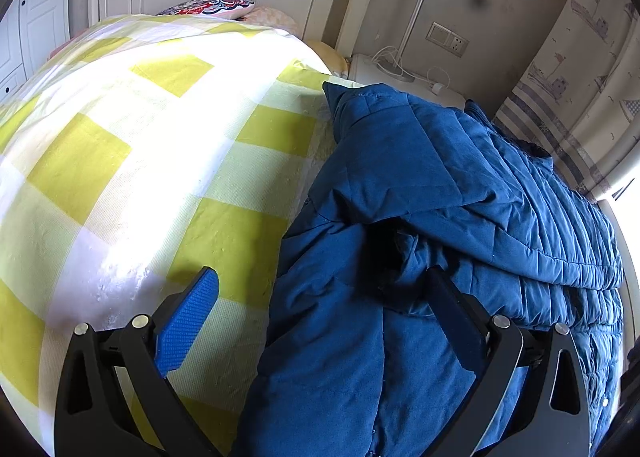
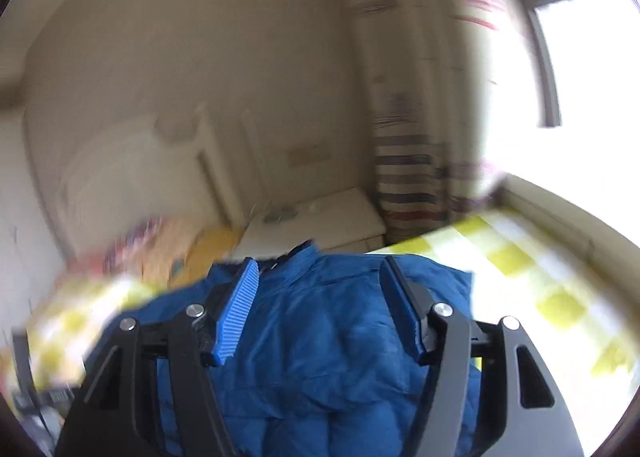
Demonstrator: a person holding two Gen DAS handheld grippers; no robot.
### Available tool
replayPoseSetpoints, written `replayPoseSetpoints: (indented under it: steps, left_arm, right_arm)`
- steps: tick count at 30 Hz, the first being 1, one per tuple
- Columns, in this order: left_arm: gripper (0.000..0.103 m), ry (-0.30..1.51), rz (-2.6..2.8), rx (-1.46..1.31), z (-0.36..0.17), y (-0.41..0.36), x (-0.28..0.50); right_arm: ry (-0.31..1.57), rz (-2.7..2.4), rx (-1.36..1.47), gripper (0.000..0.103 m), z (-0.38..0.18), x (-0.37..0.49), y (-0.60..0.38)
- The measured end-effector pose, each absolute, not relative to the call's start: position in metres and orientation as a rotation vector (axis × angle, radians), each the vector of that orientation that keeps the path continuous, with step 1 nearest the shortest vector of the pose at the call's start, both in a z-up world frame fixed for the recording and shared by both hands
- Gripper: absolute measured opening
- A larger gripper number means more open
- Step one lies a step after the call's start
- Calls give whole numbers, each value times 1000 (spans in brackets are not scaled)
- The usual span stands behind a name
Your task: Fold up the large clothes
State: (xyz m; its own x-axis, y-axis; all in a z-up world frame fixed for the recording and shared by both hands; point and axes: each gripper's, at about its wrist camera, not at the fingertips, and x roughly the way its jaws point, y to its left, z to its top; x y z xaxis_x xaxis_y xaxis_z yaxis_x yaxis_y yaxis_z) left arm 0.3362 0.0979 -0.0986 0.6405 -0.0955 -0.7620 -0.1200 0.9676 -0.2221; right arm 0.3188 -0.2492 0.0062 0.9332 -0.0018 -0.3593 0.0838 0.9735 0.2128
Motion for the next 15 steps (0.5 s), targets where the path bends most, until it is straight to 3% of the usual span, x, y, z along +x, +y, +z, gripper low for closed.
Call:
replayPoseSetpoints:
  steps: [4, 7, 15]
  left_arm:
    - [98, 875, 12, -272, -98, 97, 335]
    - [98, 875, 12, -270, -99, 97, 336]
    - [98, 876, 23, -265, -98, 96, 335]
  right_arm:
    - [551, -23, 57, 64, -5, 368, -217]
    - [807, -98, 9, 71, -60, 400, -225]
    - [755, -40, 73, 75, -77, 389, -241]
